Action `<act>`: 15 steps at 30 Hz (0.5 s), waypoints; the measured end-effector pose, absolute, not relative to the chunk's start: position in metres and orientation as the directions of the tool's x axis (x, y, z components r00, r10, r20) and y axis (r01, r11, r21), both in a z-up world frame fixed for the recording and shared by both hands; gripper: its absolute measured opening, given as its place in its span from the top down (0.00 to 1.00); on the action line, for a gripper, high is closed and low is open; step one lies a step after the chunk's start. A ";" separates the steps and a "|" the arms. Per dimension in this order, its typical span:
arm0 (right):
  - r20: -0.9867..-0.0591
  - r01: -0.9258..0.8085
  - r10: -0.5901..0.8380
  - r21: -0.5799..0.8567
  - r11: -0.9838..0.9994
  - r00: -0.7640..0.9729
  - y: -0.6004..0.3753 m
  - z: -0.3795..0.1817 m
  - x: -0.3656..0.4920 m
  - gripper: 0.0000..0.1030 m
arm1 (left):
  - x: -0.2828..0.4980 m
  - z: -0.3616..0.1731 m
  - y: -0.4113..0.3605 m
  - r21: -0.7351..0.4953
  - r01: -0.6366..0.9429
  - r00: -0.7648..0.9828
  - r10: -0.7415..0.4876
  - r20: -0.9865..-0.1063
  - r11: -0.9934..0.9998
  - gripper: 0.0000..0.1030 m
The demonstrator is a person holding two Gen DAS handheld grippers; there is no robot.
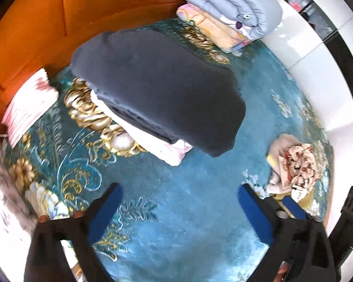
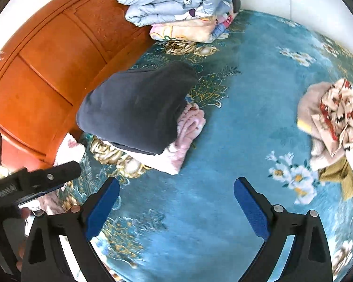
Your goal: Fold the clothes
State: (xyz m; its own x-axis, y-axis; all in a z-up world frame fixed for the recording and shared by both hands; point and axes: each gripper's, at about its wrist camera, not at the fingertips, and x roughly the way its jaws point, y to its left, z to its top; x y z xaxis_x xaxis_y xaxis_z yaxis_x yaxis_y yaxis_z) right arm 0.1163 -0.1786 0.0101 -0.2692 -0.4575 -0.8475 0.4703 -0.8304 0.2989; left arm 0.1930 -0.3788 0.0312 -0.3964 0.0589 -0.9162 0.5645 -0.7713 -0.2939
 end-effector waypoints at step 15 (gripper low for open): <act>-0.858 0.580 -0.476 0.292 -0.760 -0.192 -0.189 -0.038 0.107 0.00 | 0.194 -0.002 -0.379 -0.045 0.644 -0.254 -0.157 -0.954 -0.764 0.00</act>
State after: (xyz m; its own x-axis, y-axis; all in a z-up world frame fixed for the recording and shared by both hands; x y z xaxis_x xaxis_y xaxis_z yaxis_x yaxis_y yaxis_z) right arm 0.1072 -0.1886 -0.0380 -0.1924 -0.4764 -0.8579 0.5800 -0.7604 0.2921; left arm 0.1942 -0.3790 -0.0016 -0.2541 -0.1572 -0.9543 0.6435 -0.7641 -0.0455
